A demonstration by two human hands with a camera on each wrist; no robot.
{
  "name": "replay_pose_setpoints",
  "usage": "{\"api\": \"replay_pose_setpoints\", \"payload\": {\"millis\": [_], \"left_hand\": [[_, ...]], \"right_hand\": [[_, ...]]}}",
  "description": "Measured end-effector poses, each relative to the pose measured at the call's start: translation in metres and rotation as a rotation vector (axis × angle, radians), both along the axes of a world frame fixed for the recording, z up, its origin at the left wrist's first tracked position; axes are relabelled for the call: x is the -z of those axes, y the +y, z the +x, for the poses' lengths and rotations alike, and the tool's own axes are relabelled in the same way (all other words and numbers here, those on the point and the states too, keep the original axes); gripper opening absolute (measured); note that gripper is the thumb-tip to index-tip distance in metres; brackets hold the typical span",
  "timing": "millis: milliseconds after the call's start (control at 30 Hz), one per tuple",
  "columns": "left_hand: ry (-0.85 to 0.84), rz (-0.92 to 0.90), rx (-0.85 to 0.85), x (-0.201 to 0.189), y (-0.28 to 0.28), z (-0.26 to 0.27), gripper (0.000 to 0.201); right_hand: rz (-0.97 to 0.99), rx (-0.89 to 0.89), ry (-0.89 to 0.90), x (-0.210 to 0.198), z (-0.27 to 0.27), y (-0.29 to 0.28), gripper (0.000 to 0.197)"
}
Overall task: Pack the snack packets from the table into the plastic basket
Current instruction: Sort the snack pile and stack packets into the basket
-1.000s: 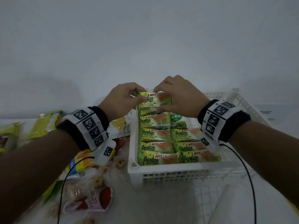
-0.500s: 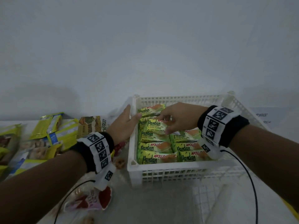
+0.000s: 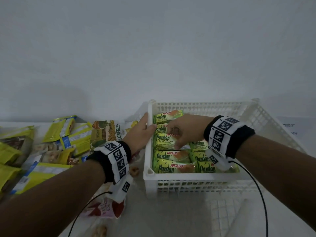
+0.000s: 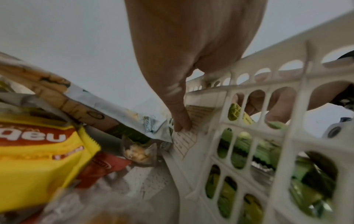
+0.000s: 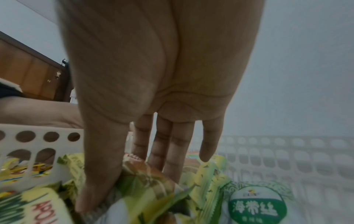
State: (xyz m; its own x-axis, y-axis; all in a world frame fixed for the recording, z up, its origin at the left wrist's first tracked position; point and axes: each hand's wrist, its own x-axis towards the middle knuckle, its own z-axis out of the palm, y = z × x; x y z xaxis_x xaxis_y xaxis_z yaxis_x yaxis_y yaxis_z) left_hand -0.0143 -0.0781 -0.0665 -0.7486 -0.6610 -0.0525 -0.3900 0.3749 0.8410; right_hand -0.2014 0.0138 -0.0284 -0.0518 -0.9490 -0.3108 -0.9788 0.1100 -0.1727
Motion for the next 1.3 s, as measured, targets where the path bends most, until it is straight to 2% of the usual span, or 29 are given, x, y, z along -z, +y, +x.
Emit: {"api": "replay_pose_setpoints", "payload": {"millis": [533, 967, 1200, 1300], "left_hand": [[-0.013, -0.02, -0.002, 0.003, -0.002, -0.001, 0.063], [-0.039, -0.03, -0.01, 0.009, -0.006, -0.003, 0.068], [-0.07, -0.044, -0.018, 0.008, -0.006, -0.003, 0.07], [-0.059, -0.043, -0.007, 0.0, -0.005, 0.0, 0.087]], "right_hand": [[0.013, 0.017, -0.084, -0.003, 0.001, 0.003, 0.057], [-0.094, 0.05, -0.104, -0.015, 0.002, 0.01, 0.048], [-0.233, 0.045, 0.063, -0.026, 0.002, 0.012, 0.043], [-0.281, 0.053, 0.124, -0.035, 0.004, 0.013, 0.044]]}}
